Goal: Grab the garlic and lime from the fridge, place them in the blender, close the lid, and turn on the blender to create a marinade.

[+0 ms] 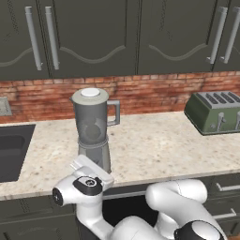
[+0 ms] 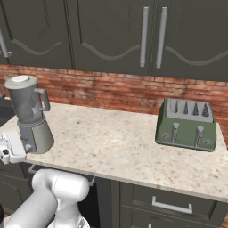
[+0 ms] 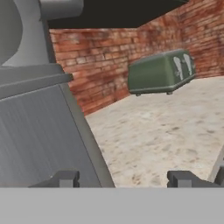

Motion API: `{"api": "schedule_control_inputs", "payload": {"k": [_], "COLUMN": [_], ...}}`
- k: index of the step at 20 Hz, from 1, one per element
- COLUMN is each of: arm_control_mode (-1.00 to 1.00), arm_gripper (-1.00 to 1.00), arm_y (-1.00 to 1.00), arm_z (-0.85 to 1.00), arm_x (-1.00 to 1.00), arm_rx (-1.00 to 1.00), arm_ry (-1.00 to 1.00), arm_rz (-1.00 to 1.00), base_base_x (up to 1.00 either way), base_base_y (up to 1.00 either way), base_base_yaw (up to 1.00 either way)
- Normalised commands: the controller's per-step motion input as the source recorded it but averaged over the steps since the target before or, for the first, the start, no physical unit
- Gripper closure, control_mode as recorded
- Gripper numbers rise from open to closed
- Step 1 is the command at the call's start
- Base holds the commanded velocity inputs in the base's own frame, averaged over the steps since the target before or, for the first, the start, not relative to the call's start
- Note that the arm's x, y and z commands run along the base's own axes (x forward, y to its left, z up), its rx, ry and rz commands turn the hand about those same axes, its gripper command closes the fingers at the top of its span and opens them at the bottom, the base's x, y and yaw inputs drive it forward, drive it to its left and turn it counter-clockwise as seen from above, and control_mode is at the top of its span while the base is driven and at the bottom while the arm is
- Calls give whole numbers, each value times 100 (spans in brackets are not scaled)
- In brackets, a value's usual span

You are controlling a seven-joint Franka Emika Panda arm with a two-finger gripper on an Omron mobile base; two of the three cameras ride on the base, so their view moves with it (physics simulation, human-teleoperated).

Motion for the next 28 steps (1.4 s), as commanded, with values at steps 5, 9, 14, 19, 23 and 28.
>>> {"api": "schedule_control_inputs", "payload": {"k": [5,9,14,19,23,28], "arm_control_mode": [-100,-100,-100,-100,-100,-100], "arm_gripper": [-100,-100,-100,-100,-100,-100], "arm_y": [28,13,2,0,6,10], "arm_z": [-17,-12,-2,5,43,36], "arm_x": [31,26,4,-22,-37,-40], "arm_rx": [0,0,0,0,0,0], "arm_ry": [-2,-6,-18,-30,-16,-7], "arm_rz": [0,0,0,1,0,0], "base_base_x": [0,0,0,0,0,0], "base_base_y": [0,0,0,0,0,0], "base_base_yaw": [0,0,0,0,0,0]}}
